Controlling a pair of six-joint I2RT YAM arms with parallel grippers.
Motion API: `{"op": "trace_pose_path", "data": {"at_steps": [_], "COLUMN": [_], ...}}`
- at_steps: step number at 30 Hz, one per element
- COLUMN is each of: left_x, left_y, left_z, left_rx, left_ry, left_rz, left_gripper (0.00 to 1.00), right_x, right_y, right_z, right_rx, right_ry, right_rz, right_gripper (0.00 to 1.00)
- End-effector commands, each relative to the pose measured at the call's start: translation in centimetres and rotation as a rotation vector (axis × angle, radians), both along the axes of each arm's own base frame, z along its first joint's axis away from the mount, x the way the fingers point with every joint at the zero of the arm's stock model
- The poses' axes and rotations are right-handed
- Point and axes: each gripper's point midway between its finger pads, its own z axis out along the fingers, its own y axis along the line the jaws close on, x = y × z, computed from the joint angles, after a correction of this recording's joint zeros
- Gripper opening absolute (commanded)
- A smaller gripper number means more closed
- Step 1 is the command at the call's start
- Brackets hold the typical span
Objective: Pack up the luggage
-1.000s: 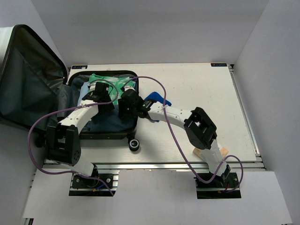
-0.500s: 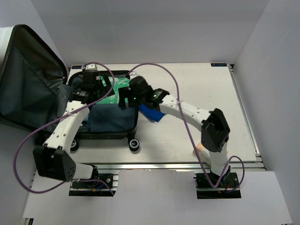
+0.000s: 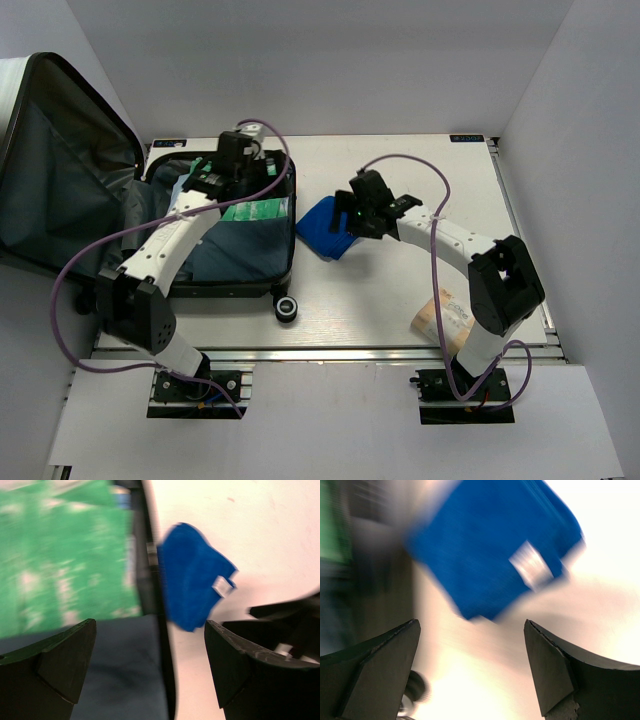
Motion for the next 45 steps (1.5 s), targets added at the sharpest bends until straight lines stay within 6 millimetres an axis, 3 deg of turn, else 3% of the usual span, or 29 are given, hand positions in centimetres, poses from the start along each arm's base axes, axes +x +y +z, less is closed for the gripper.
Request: {"op": "trace_pose_path", "data": {"at_steps": [1, 6, 7, 11, 15, 18, 19, 22, 25, 32, 37, 40, 42, 43, 44, 45], "left_x": [0.5, -0.1, 0.6, 1.3, 2.3, 2.4, 2.5, 2.4, 1.9, 1.5, 0.7, 0.5, 0.8, 1.4, 1.8, 2.1], "left_y": [-5.2, -12.0, -13.0, -14.9, -15.8, -16.4, -16.5, -16.6, -17.0, -17.8, -19.1, -20.3, -20.9, -21.3, -21.4, -21.5], "left_z": [3.2, 1.7, 0.9, -1.9, -3.1, -3.2, -3.1, -3.4, -4.0, -6.0, -9.0, -10.3, -12.6, -12.3, -14.3, -14.8], "left_rx": [-0.038, -0.007, 0.012, 0.116, 0.169, 0.145, 0.14, 0.137, 0.135, 0.12, 0.088, 0.044, 0.042, 0.04, 0.056, 0.061], "left_ry": [-0.087, -0.071, -0.063, -0.006, 0.009, -0.009, -0.013, -0.009, -0.003, 0.039, 0.114, 0.133, 0.176, 0.166, 0.198, 0.204], "left_rz": [-0.174, -0.381, -0.394, -0.433, -0.423, -0.439, -0.442, -0.448, -0.463, -0.508, -0.582, -0.628, -0.637, -0.634, -0.625, -0.621], "left_gripper": [0.98, 0.98, 0.98, 0.98, 0.98, 0.98, 0.98, 0.98, 0.98, 0.98, 0.98, 0.98, 0.98, 0.98, 0.98, 0.98], "right_x": [-0.4, 0.8, 1.3, 3.1, 4.0, 4.2, 4.1, 4.3, 4.3, 4.4, 5.5, 6.9, 7.5, 7.8, 8.0, 8.1], "right_y": [-1.2, -1.4, -1.6, -1.8, -2.4, -3.1, -3.6, -5.2, -7.1, -13.4, -16.0, -16.3, -15.4, -15.4, -15.3, -15.2], "right_z": [-2.3, -6.5, -6.8, -8.3, -9.7, -10.3, -10.8, -11.9, -12.4, -13.4, -12.6, -11.8, -11.1, -11.1, -11.0, -10.9], "right_rx": [0.023, -0.004, 0.01, 0.089, 0.11, 0.105, 0.091, 0.043, -0.002, -0.186, -0.273, -0.286, -0.248, -0.243, -0.242, -0.235], "right_ry": [0.076, 0.141, 0.149, 0.119, 0.148, 0.152, 0.162, 0.185, 0.184, 0.188, 0.138, 0.081, 0.048, 0.047, 0.041, 0.039], "right_rz": [-0.075, -0.117, -0.141, -0.222, -0.275, -0.297, -0.3, -0.301, -0.292, -0.202, -0.035, 0.032, 0.092, 0.092, 0.116, 0.127], "right_gripper": [0.89, 0.88, 0.87, 0.82, 0.73, 0.52, 0.3, 0.12, 0.01, 0.0, 0.0, 0.0, 0.0, 0.0, 0.0, 0.0]}}
